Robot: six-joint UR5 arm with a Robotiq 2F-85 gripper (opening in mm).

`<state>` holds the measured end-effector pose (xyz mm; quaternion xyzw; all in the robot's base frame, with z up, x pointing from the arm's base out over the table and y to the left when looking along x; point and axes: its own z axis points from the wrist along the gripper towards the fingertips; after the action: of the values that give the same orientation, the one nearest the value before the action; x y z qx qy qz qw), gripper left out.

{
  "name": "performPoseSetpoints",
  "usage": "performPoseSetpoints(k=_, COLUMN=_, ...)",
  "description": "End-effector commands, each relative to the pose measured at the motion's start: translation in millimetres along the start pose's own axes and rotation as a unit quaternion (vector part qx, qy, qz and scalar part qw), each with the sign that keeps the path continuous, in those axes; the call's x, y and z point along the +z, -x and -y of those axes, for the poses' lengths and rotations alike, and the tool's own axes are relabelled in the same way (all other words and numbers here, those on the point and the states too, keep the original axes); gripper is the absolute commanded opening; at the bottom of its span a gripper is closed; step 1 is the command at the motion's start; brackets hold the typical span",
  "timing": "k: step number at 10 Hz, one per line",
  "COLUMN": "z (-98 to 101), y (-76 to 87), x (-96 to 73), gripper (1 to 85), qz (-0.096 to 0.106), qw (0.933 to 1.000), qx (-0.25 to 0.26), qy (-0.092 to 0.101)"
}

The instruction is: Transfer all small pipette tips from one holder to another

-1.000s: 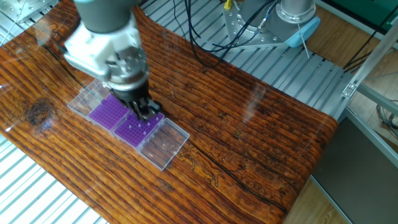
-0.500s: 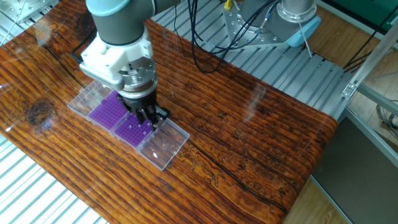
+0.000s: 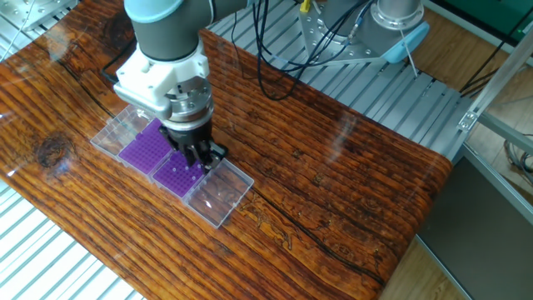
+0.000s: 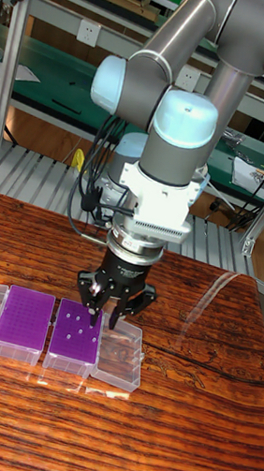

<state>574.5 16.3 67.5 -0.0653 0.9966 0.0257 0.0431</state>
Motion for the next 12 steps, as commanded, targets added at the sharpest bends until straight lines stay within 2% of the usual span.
performPoseSetpoints(k=1, z=2.8, y=2.0, x=0.9, gripper=30.3, qz=0.01, qw=0.9999, qx=0.013, qy=-0.002)
performPoseSetpoints(k=2, z=4.5, y=3.0, x=0.7, gripper=25.0, qz=0.012, qw=0.9997, qx=0.022, qy=-0.005)
performPoseSetpoints(k=4, z=13.5, y=1.9, x=0.5, gripper=1.3, qz=0.011, qw=0.9987, qx=0.044, qy=-0.022)
performPoseSetpoints(k=10, z=14.9, y=-5.9, x=0.4, gripper=1.3, qz=-0.004, qw=0.999, qx=0.036, qy=-0.025)
performPoseSetpoints(k=11, z=12.4, y=-10.0, x=0.5, gripper=1.3, qz=-0.012, qw=0.999, qx=0.038, qy=-0.021)
performPoseSetpoints(k=12, z=9.8, y=-14.6, x=0.4, gripper=6.7, qz=-0.021, qw=0.9993, qx=0.027, qy=-0.016)
